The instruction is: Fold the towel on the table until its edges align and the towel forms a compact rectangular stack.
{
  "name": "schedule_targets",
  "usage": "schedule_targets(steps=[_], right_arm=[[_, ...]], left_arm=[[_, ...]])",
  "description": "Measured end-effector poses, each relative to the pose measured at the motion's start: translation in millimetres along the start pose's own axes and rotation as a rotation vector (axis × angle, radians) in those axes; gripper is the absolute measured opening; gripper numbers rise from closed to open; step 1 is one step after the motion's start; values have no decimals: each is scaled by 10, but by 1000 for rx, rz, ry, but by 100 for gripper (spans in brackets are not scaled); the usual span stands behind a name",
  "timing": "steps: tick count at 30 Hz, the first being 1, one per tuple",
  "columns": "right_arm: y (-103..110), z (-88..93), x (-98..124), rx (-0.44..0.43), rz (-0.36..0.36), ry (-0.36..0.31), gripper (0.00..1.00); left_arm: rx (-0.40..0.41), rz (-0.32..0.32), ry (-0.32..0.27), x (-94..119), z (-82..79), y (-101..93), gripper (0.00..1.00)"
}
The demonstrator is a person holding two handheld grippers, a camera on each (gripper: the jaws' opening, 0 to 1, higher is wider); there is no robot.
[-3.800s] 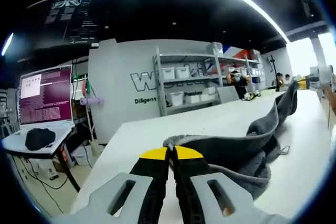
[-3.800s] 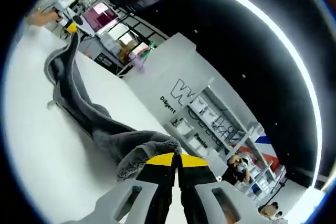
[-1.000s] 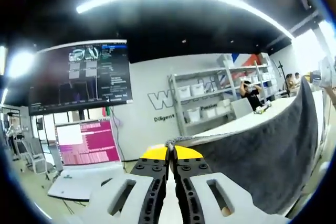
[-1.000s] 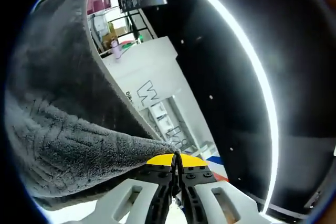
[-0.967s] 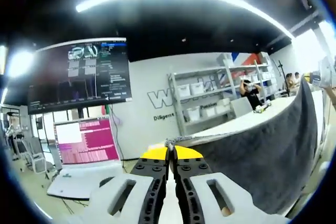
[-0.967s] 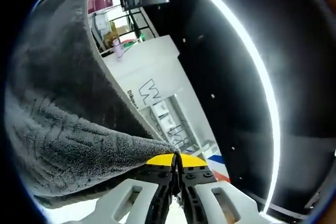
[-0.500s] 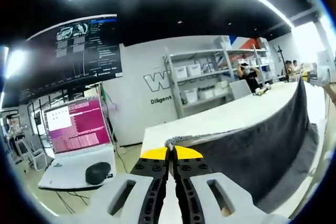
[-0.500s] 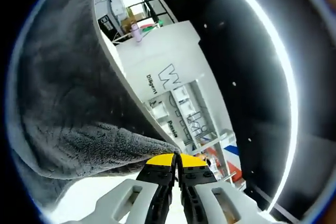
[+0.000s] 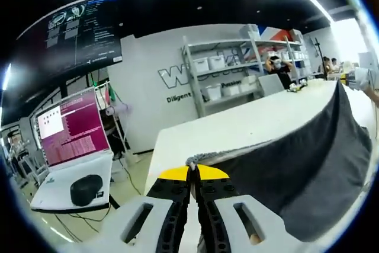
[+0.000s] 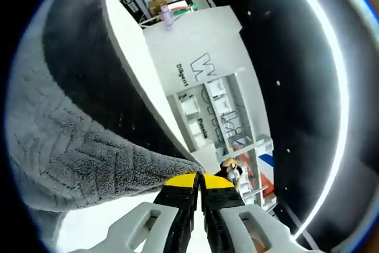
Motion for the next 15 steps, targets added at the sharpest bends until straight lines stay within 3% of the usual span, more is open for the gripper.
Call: schedule_targets(steps=[8,11,15], right_arm=[[394,64,-373,-14,-75,87,0],[486,105,-465,-34,-83,110,0],[650,155,-561,-25,-104,148,0]], left_arm=[[-91,-54,64,-368,143,-66,2],[-28,-50,84,-499,254,-106,2],[-34,-62,121,-668,382,-140,2]])
Point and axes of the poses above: the point that each gripper's makers call its tool centre point, and the gripper's own axes: x roughly backward along the fingers, y roughly to its left, z roughly out of its underside, the point moved 4 cm from there along x, roughly backward along the fingers, and after that the axes turned 1 degree about -x, right-handed, at the moved point
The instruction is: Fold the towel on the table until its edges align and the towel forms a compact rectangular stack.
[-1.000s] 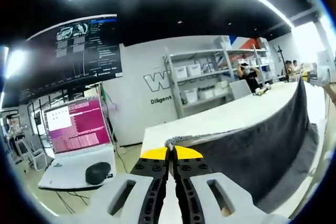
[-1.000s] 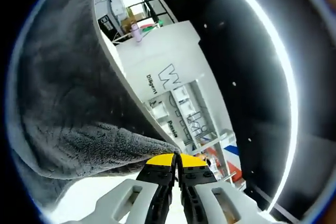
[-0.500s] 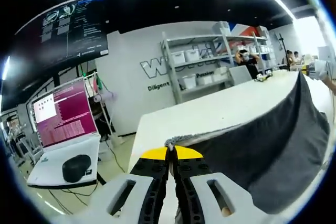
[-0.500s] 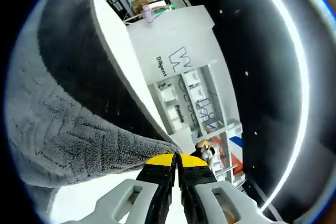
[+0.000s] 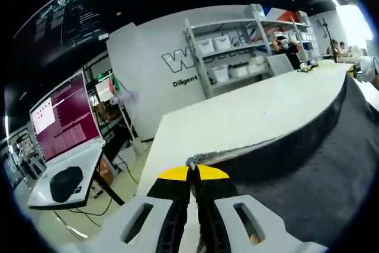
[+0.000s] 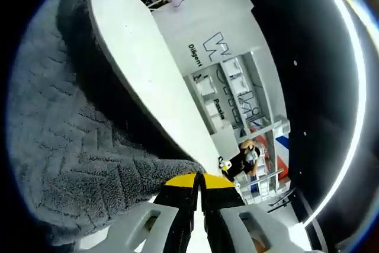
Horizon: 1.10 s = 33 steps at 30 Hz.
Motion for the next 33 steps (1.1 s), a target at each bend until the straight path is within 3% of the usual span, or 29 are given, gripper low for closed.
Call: schedule_targets(steps=[5,9,11,13,17,20,24,28,33], right_arm=[[153,-55,-51,1,-15,1,0],[262,-48,-62,5,-31,14,0],[302,-27,-63,-34,-53,17,2],[311,-21,-52,-71,-72,3,4],[240,-41,-11,-108,-42,-44,31],[93,-62,-21,-95,-5,-56,38],[20,-84,107,-144,31,-93,52],[-22,-148,179,-203,29,-141,82],[-16,-124,239,-226,-7,-157,100]], left_arm=[[10,14,15,-78,93,-133,2],[-45,11,24,-115,132,-200,3],[-6,48,50,-136,164,-239,6],[34,72,39,-125,156,-253,12],[68,64,-14,-93,98,-216,31],[58,50,-36,-50,55,-189,48],[75,30,-66,-17,-30,-137,89],[82,68,-60,65,-24,-166,91],[59,129,-35,195,66,-248,93]])
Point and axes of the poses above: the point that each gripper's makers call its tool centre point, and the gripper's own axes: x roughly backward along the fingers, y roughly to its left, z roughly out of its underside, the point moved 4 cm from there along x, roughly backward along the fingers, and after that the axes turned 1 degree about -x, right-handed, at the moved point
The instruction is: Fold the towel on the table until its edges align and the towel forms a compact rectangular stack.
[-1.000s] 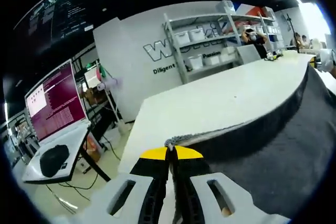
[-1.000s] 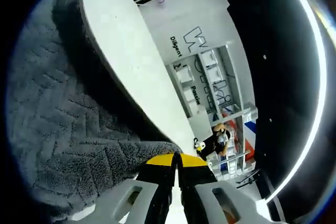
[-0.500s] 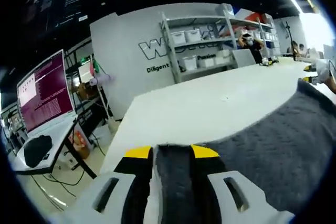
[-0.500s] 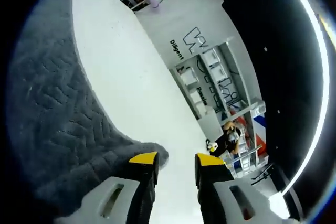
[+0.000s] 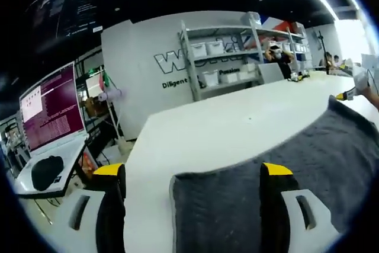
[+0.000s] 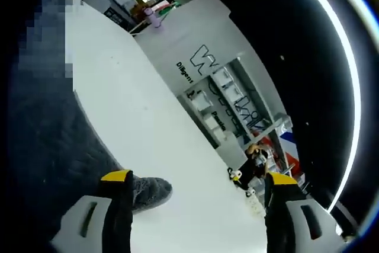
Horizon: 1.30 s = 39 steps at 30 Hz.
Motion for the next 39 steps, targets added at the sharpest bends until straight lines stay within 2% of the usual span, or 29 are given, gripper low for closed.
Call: schedule_targets(steps=[3,6,9,11,12,15,18,22,25,29,36,39], right_arm=[[-28,11,-11,4,-14,-7,100],[-40,9,47,-39,-40,-33,100],[-75,33,206,-95,-74,-64,100],[-114,61,278,-125,-95,-66,100],[-119,73,324,-137,-108,-68,99],[-133,110,464,-170,-146,-74,100],[-158,132,610,-189,-168,-80,100],[-167,116,912,-200,-216,-113,100],[-153,100,1082,-204,-236,-138,99],[-84,108,1324,-184,-274,-159,99],[81,134,1655,-220,-377,-173,99],[135,188,1759,-235,-412,-166,97]], left_arm=[[-42,16,20,100,65,-43,94],[-74,16,20,212,110,-50,94],[-66,48,4,378,143,-55,94],[-11,104,-31,507,141,-125,95],[4,116,-40,536,139,-141,95],[36,166,-67,793,163,-219,95],[5,193,-50,925,213,-277,94],[-34,269,-17,1132,316,-407,91],[-94,311,-21,1284,357,-477,91],[-155,346,-7,1488,457,-525,84],[-165,373,21,1726,603,-536,76],[-165,416,48,1764,716,-570,64]])
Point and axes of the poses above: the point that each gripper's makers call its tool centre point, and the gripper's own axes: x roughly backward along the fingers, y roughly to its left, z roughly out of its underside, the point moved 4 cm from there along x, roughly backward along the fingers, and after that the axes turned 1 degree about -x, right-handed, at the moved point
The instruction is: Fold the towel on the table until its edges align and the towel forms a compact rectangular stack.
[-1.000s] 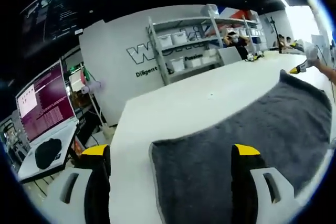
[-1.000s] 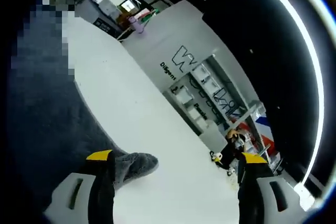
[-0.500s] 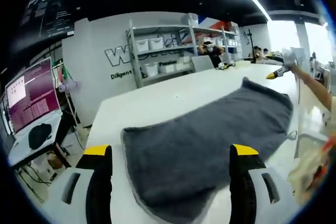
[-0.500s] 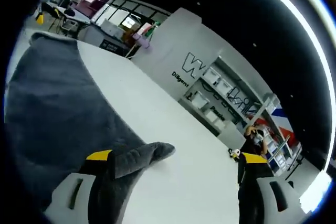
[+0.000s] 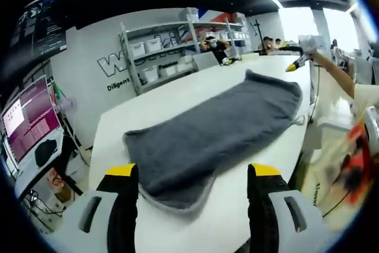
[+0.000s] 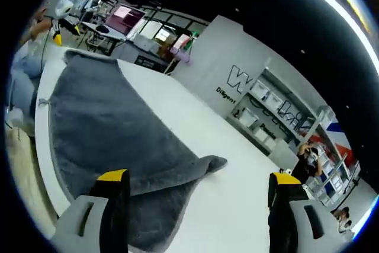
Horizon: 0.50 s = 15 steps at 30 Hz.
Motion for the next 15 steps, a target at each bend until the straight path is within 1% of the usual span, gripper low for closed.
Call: schedule_targets(steps=[1,3,4,8,10,13,15], right_arm=[[27,18,28,-7,-11,2,96],[55,64,79,-12,-19,3,94],[66,98,98,-20,-29,8,93],[107,228,169,-52,-67,27,89],[108,295,194,-63,-79,41,86],[111,367,225,-68,-86,56,84],[110,395,239,-68,-87,59,84]], left_arm=[[1,15,7,4,35,-21,61],[14,38,24,-14,114,-44,60],[15,40,34,-24,147,-44,59],[19,49,81,-67,287,-31,48],[20,51,88,-83,314,-18,45],[51,79,99,-132,361,-2,36],[72,92,102,-177,378,7,35]])
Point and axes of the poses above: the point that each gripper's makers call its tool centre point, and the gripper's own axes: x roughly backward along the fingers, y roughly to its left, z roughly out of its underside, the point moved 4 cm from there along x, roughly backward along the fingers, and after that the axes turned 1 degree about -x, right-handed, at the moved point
